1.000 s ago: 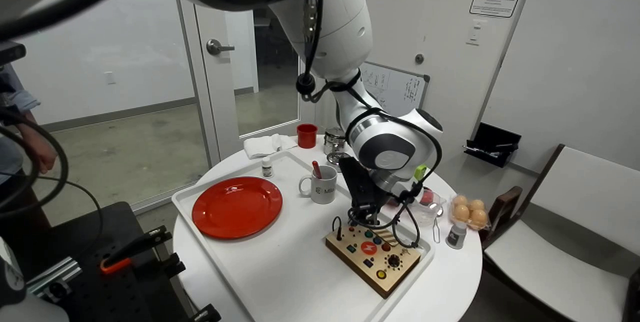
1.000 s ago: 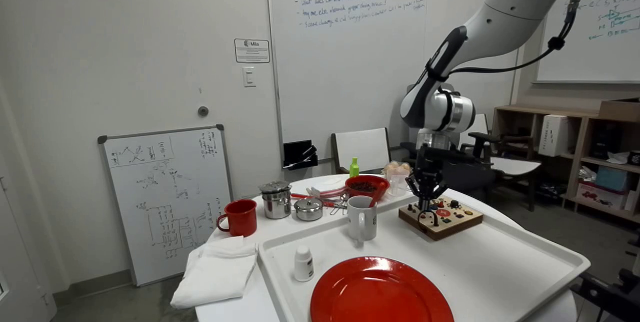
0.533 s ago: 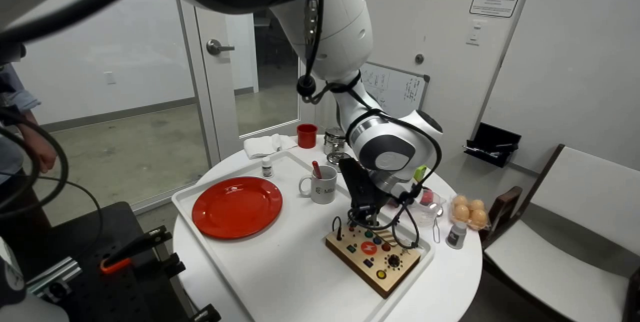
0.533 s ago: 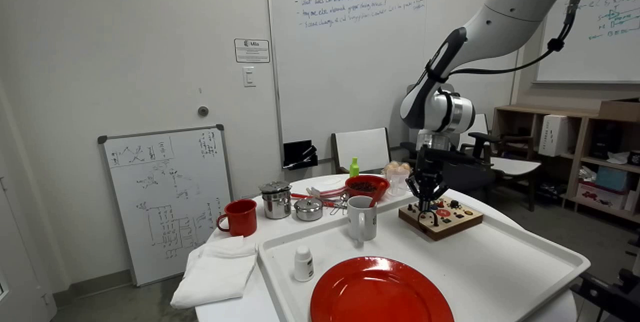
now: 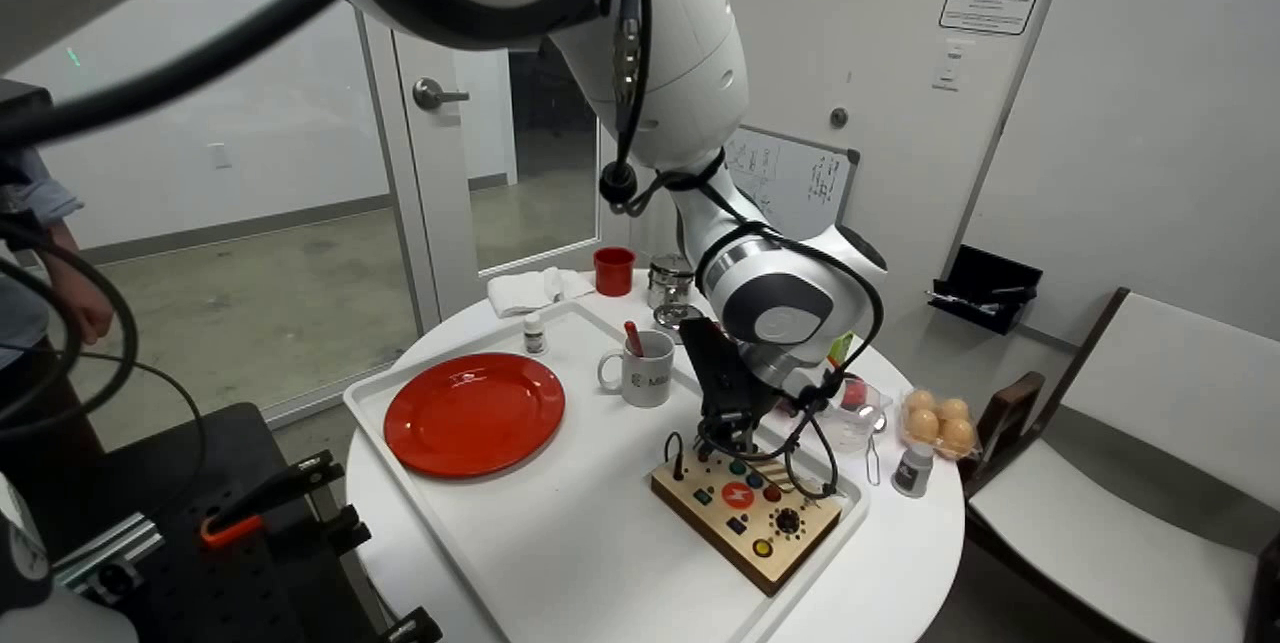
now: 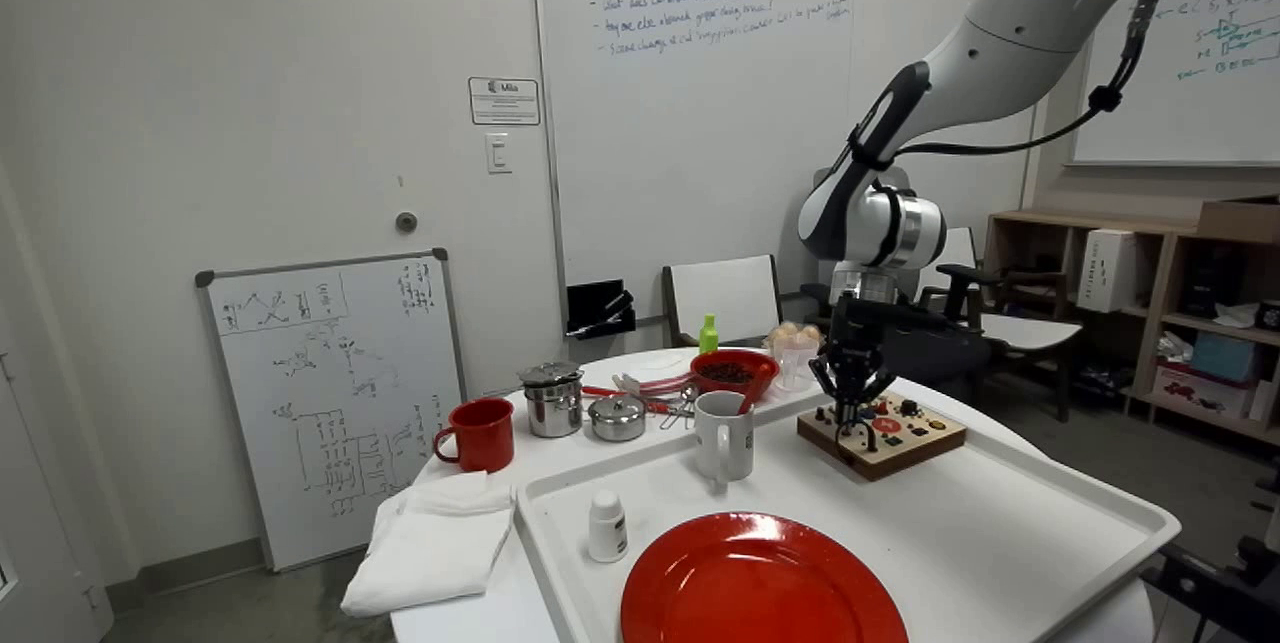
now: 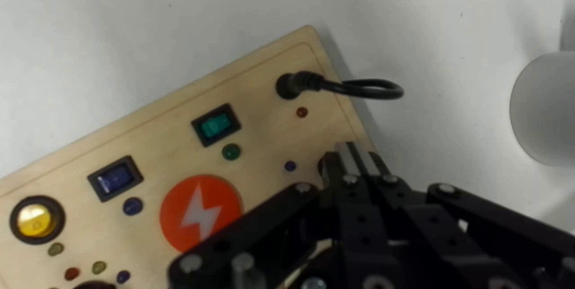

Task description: Press two buttons on the electrical object on the table.

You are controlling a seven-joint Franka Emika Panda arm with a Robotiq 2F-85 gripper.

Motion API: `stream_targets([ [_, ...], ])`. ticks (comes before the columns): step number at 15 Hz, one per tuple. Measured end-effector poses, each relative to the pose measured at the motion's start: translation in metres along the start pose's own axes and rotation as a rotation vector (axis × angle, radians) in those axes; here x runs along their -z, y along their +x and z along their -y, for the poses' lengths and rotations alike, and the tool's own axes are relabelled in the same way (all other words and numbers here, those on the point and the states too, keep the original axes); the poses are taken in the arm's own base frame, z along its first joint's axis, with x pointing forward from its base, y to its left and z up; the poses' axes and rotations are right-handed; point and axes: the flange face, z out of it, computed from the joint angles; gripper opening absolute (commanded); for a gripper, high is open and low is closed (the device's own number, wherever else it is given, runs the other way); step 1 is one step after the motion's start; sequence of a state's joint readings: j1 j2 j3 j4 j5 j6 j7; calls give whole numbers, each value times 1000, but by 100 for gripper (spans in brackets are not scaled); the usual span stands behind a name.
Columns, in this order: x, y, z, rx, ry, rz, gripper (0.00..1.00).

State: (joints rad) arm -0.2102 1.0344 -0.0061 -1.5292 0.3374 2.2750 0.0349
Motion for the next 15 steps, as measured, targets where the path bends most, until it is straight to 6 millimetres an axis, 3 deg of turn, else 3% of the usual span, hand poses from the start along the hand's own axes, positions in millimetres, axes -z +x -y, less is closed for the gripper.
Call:
stream_targets([
  [15, -3, 10, -5, -7, 10, 47, 0],
])
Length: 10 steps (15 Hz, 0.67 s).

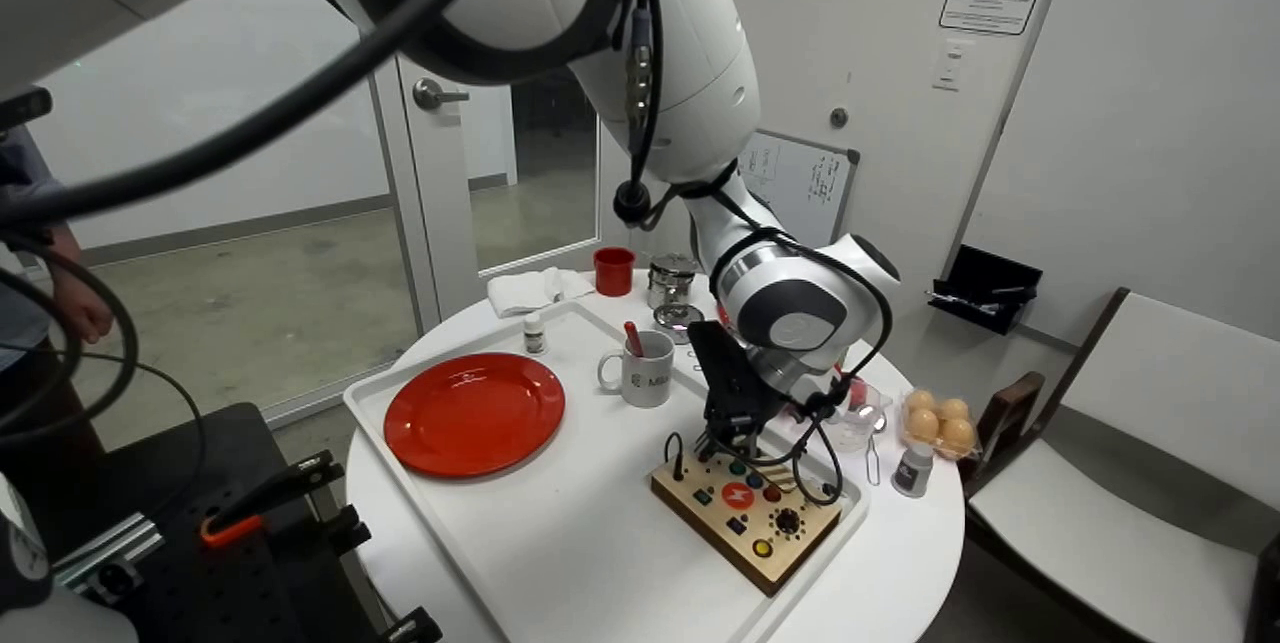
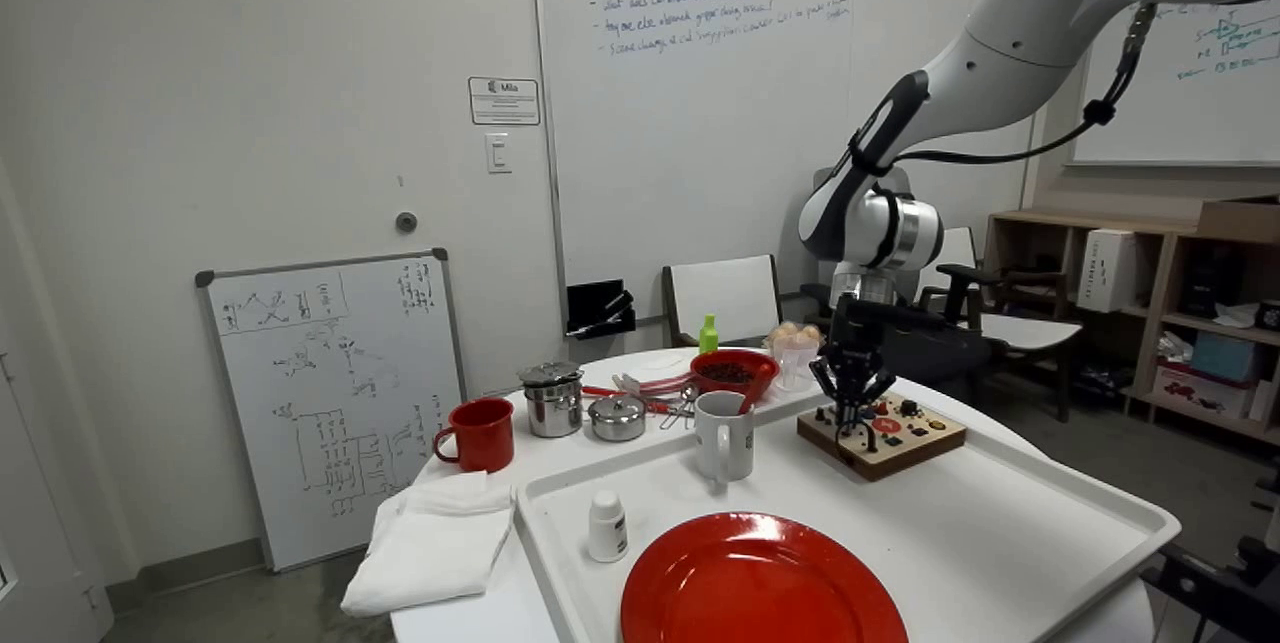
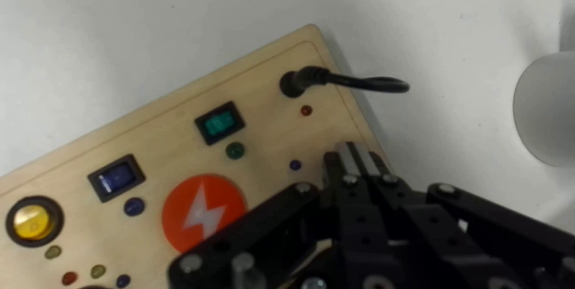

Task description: Press two buttons on the electrical object on the table.

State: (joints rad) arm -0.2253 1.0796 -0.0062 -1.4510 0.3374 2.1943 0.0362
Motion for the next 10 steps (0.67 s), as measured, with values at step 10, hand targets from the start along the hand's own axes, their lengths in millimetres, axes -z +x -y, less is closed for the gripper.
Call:
stream_targets([
  [10, 5, 7, 0, 0, 2, 3, 0],
])
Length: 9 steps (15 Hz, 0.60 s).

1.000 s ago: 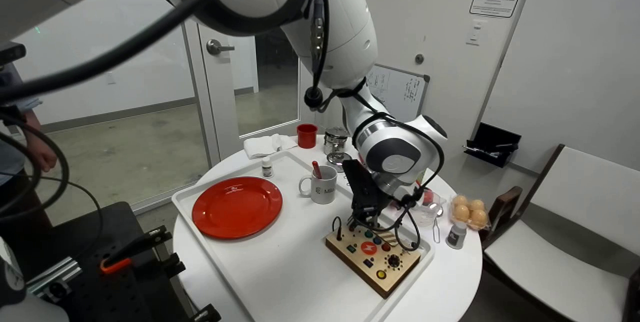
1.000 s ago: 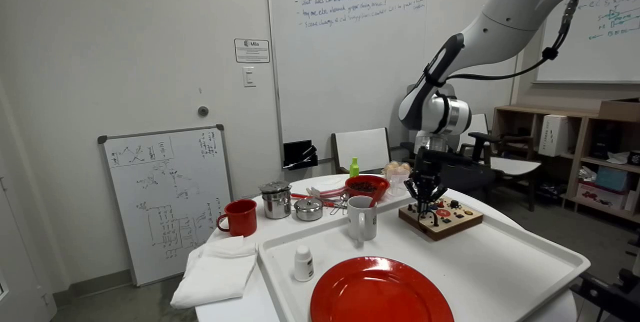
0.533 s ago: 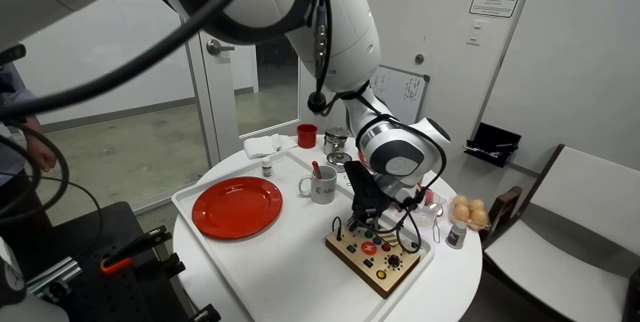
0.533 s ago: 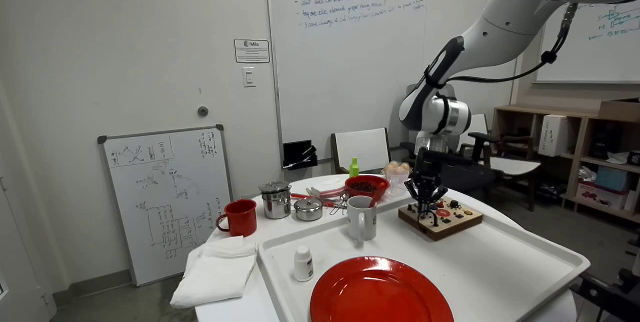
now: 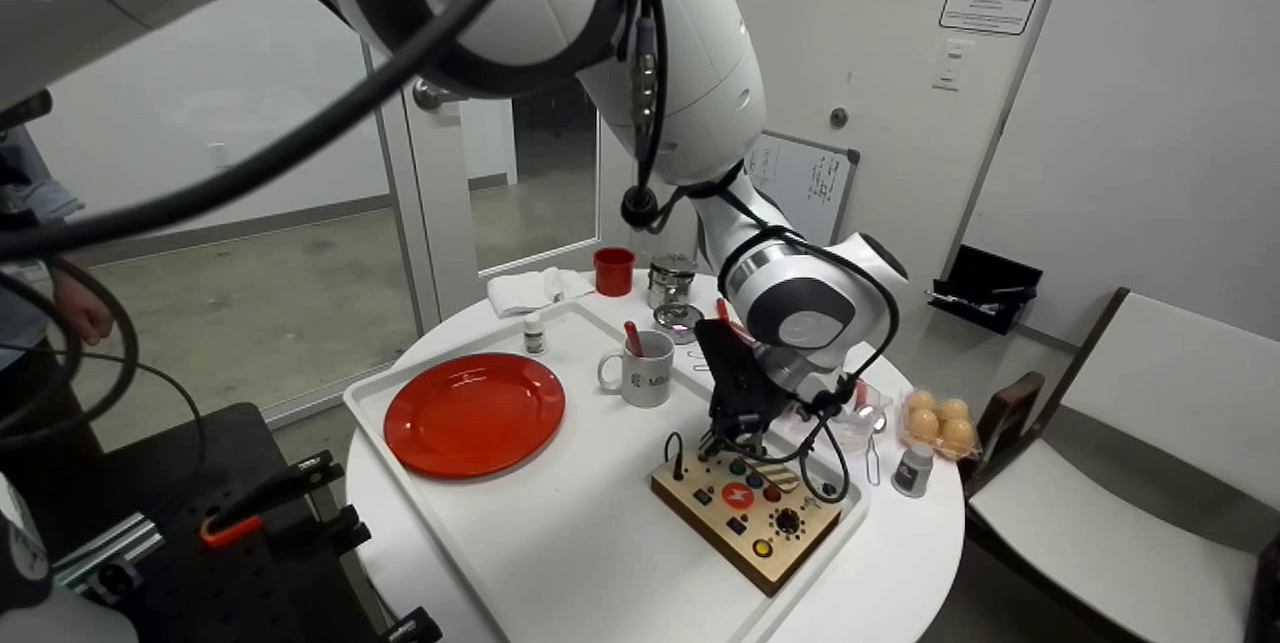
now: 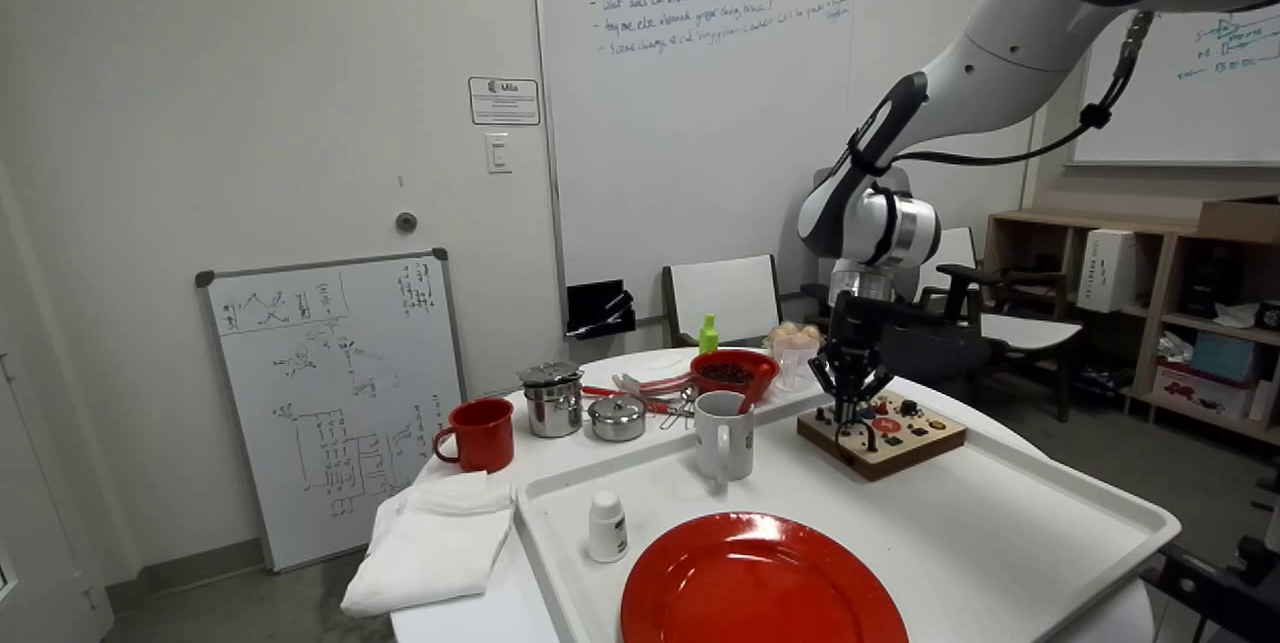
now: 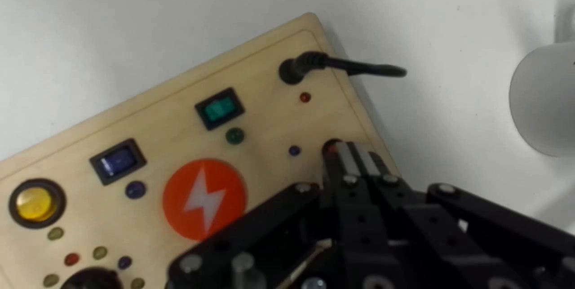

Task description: Press two buttons on the electrical object on the table.

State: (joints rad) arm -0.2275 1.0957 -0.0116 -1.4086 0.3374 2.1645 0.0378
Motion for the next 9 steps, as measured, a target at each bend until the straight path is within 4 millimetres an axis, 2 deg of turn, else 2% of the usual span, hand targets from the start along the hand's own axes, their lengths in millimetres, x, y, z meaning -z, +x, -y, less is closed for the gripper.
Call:
stream_targets([
  [2, 11, 5, -3, -4, -4, -45, 0],
  [5, 39, 6, -4, -2, -5, -119, 0],
  [9, 78, -9, 4, 77, -35, -214, 0],
])
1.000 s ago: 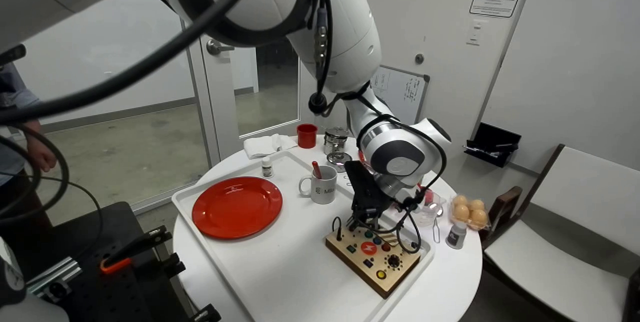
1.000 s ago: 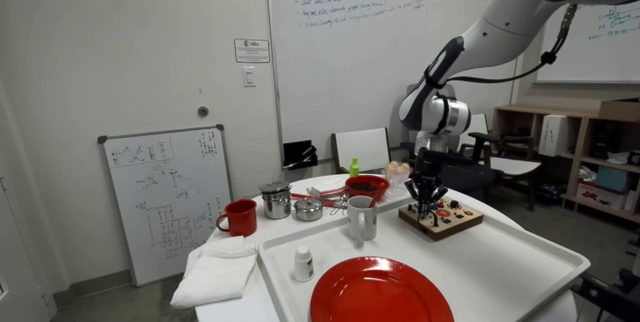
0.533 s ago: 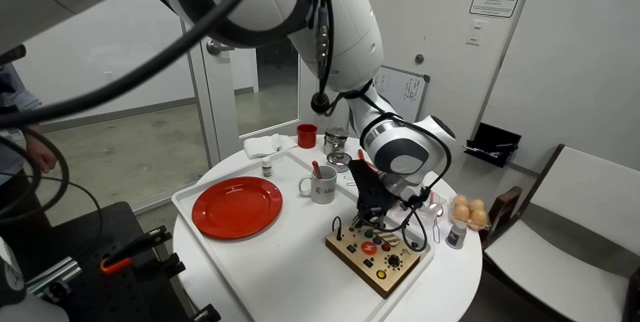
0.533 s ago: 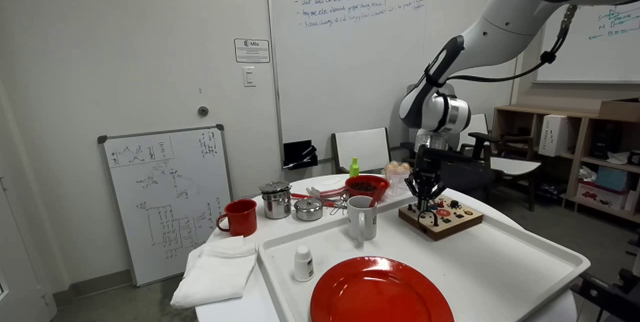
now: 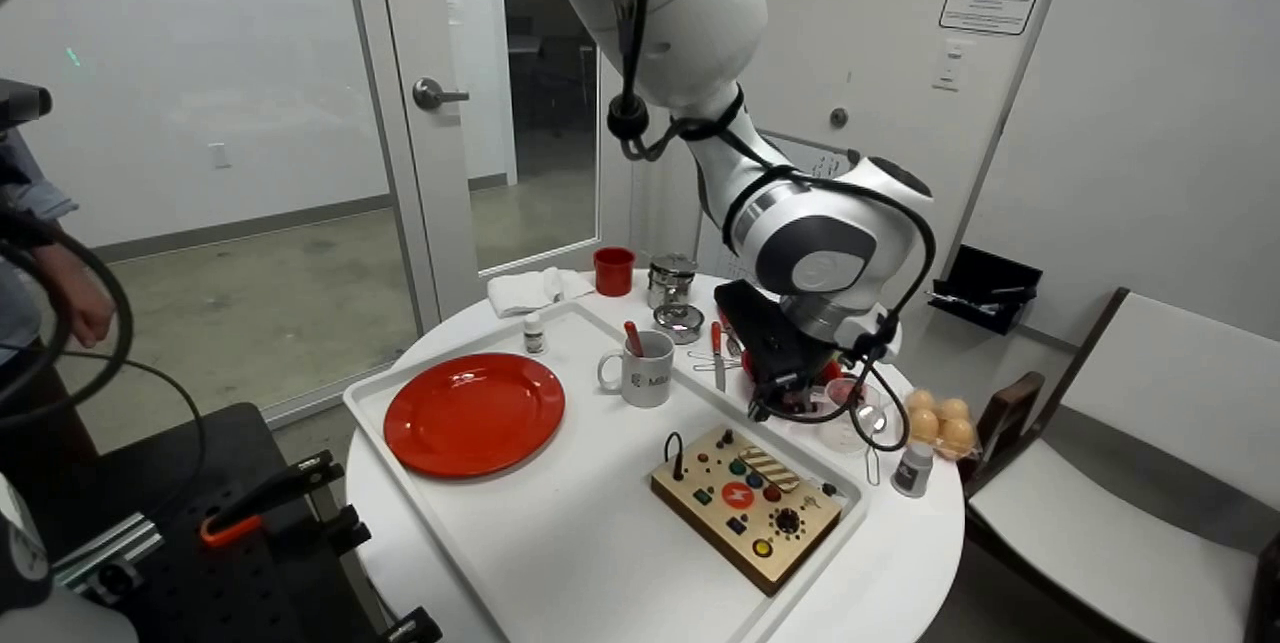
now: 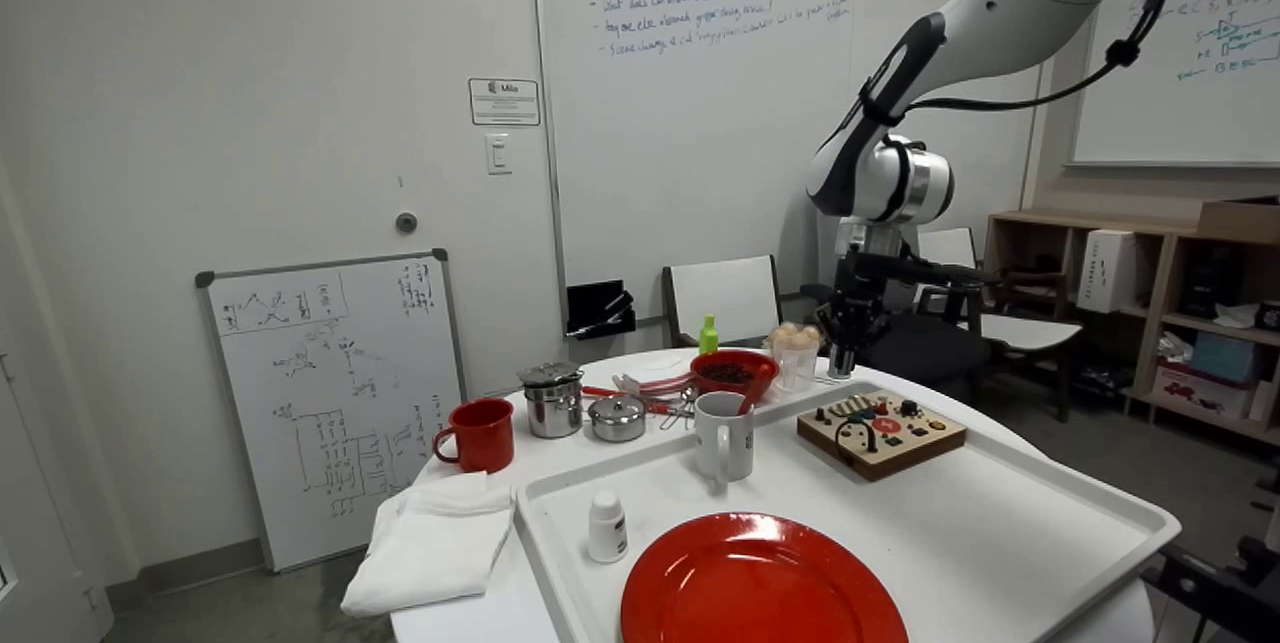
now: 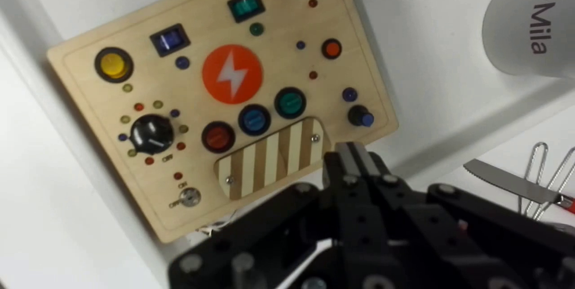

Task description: Press two buttons on the electrical object on the table.

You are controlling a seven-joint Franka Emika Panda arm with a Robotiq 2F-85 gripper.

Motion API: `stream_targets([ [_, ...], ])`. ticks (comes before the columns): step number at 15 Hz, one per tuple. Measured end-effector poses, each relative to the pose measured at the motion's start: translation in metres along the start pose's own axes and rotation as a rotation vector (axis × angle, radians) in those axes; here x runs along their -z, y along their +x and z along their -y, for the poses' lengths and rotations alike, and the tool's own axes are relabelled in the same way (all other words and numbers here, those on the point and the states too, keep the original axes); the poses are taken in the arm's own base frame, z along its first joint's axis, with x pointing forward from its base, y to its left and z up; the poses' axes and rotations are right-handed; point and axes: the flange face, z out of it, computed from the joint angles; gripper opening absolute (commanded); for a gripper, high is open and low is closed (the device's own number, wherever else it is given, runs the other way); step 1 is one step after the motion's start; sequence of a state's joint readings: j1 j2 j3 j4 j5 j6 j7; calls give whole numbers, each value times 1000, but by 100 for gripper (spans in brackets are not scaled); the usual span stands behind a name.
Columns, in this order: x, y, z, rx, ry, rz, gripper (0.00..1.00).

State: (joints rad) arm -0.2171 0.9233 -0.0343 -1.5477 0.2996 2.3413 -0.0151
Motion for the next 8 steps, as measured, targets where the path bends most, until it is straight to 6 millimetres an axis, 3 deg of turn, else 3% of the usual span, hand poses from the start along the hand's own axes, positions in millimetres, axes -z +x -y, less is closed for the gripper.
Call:
stream_targets([
  [3, 21, -7, 4, 68, -81, -69, 0],
  [4, 25, -8, 5, 83, -97, -88, 26],
  [5, 28, -10, 6, 92, -105, -103, 2],
  [8, 27, -10, 6, 91, -103, -102, 22],
])
